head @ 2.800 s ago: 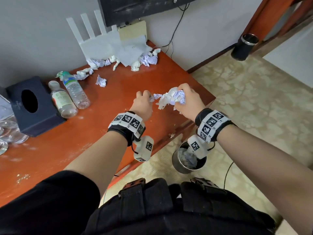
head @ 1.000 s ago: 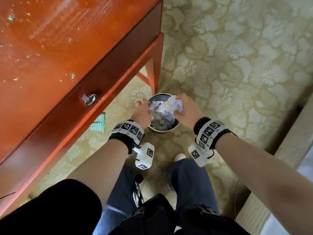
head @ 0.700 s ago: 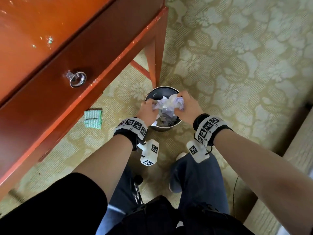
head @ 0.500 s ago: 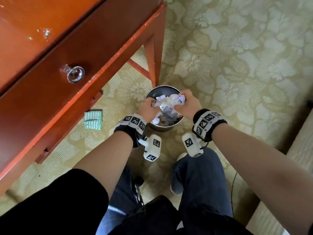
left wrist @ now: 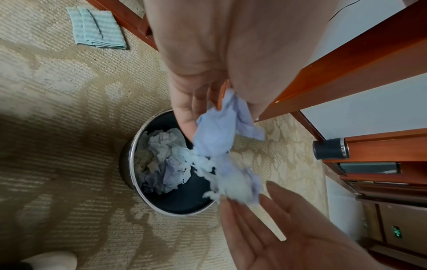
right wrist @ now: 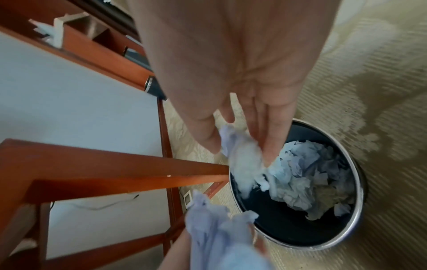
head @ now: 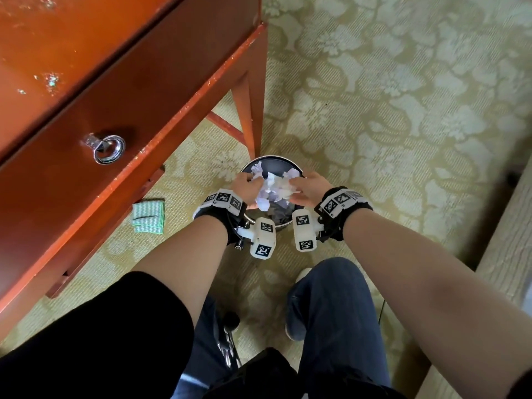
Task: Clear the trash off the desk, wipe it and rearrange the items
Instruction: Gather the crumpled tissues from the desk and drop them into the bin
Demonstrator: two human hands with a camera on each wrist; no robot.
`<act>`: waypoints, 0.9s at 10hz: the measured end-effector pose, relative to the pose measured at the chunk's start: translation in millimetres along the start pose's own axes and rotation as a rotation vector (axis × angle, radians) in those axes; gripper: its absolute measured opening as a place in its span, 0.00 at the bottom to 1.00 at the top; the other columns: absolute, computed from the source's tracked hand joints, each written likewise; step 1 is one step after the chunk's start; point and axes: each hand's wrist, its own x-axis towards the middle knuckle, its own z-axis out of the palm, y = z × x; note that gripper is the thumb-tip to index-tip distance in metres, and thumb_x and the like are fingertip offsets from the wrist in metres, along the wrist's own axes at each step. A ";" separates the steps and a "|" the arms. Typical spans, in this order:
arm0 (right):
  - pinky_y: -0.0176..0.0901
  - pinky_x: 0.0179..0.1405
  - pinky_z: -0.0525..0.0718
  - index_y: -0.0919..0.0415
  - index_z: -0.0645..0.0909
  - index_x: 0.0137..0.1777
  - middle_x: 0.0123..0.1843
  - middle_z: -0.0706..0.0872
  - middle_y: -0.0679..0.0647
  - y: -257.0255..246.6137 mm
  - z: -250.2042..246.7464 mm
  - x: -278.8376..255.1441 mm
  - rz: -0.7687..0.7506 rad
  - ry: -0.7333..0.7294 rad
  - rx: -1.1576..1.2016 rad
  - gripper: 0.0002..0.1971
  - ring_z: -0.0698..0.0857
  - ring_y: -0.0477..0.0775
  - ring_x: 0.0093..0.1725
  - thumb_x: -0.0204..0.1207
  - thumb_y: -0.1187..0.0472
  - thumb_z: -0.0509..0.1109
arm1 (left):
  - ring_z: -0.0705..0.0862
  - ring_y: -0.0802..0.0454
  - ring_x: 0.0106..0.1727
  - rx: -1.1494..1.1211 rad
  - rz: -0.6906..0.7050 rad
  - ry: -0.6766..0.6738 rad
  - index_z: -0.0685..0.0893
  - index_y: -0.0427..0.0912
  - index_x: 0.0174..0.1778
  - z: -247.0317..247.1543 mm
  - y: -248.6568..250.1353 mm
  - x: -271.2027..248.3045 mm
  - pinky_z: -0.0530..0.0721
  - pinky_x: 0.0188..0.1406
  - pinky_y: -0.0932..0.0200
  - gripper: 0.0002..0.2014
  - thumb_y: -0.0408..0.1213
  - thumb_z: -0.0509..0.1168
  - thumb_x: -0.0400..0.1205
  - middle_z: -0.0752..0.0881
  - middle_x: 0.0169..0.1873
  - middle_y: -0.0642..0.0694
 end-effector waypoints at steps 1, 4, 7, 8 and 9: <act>0.53 0.51 0.84 0.63 0.62 0.79 0.70 0.70 0.64 -2.5 -4.6 -2.1 0.045 -0.058 0.102 0.25 0.77 0.65 0.65 0.83 0.65 0.62 | 0.79 0.40 0.58 -0.071 -0.083 -0.084 0.73 0.48 0.63 3.5 2.0 -5.9 0.83 0.57 0.45 0.12 0.44 0.62 0.84 0.79 0.51 0.42; 0.55 0.55 0.82 0.59 0.73 0.69 0.68 0.74 0.59 2.7 -11.9 -14.2 0.046 -0.029 0.015 0.17 0.78 0.65 0.68 0.83 0.57 0.63 | 0.75 0.46 0.57 -0.230 -0.082 -0.094 0.62 0.41 0.79 7.9 -10.4 -16.9 0.83 0.60 0.42 0.27 0.52 0.49 0.87 0.68 0.76 0.37; 0.52 0.54 0.82 0.59 0.75 0.64 0.63 0.77 0.56 0.9 -9.5 -42.2 0.011 -0.022 0.041 0.12 0.79 0.61 0.67 0.82 0.57 0.65 | 0.74 0.47 0.58 -0.182 0.027 -0.071 0.69 0.37 0.74 -15.7 -10.1 -35.8 0.81 0.52 0.49 0.23 0.40 0.60 0.85 0.73 0.61 0.43; 0.51 0.53 0.82 0.57 0.74 0.60 0.69 0.76 0.58 -0.3 -6.7 -52.8 -0.026 -0.031 -0.003 0.10 0.80 0.60 0.64 0.82 0.56 0.65 | 0.73 0.48 0.57 -0.170 0.066 -0.031 0.70 0.37 0.73 -16.8 -5.3 -42.0 0.80 0.55 0.48 0.22 0.43 0.58 0.85 0.72 0.57 0.46; 0.52 0.58 0.83 0.58 0.75 0.62 0.71 0.76 0.59 0.0 -2.2 -60.8 -0.049 -0.035 -0.046 0.12 0.81 0.58 0.59 0.82 0.56 0.65 | 0.76 0.48 0.60 -0.149 0.096 -0.020 0.75 0.41 0.68 -21.0 -1.4 -50.4 0.78 0.61 0.51 0.20 0.45 0.61 0.82 0.76 0.57 0.45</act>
